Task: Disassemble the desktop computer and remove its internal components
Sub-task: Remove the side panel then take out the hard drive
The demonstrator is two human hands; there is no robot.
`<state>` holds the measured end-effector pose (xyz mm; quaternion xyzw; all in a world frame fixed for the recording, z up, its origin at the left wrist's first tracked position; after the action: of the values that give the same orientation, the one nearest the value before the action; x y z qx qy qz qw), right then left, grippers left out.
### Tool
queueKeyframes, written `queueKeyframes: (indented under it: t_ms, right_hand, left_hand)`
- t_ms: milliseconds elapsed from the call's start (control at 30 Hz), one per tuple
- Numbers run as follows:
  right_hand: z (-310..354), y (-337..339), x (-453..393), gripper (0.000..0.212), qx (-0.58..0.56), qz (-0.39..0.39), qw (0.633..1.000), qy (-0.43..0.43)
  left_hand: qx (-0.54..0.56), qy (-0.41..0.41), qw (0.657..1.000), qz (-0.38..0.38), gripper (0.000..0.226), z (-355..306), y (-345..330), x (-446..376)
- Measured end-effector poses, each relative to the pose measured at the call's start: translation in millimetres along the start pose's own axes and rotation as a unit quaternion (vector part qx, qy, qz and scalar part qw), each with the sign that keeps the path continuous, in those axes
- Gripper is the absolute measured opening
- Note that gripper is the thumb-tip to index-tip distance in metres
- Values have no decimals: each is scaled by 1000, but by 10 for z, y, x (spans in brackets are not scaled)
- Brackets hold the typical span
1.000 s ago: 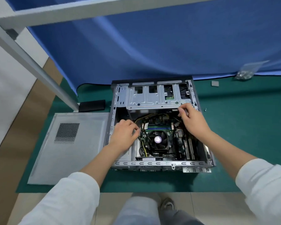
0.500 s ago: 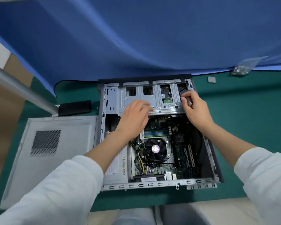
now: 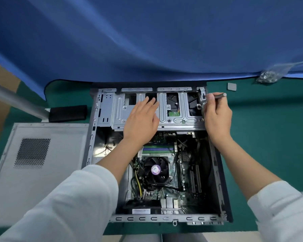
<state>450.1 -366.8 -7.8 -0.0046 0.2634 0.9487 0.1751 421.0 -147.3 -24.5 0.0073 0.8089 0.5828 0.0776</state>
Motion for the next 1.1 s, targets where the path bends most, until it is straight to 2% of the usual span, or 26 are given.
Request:
queueKeyframes:
  t_ms: [233, 567, 767, 1100]
  right_hand:
    - [-48, 8, 12, 22, 39, 17, 999, 3]
    - [-19, 2, 7, 21, 73, 29, 997, 2]
    - [-4, 1, 3, 28, 86, 35, 996, 2]
    - [45, 13, 19, 30, 54, 41, 998, 1]
  left_hand:
    - [-26, 7, 1000, -11, 52, -35, 14, -1]
    - [-83, 13, 995, 51, 62, -53, 20, -8]
    - [-94, 12, 993, 64, 67, -54, 22, -3]
    - [-98, 11, 992, 73, 61, -55, 35, -7]
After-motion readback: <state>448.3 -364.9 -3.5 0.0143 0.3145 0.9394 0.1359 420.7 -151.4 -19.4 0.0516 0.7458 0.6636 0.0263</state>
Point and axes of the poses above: each hand's wrist, its own x-axis away from the middle knuckle, its own y-axis out of the back of the hand, z = x × y, the point moved 4 cm from there along -x, towards the middle knuckle, and after that the axes turned 3 degrees about -z, right-handed, at the moved point
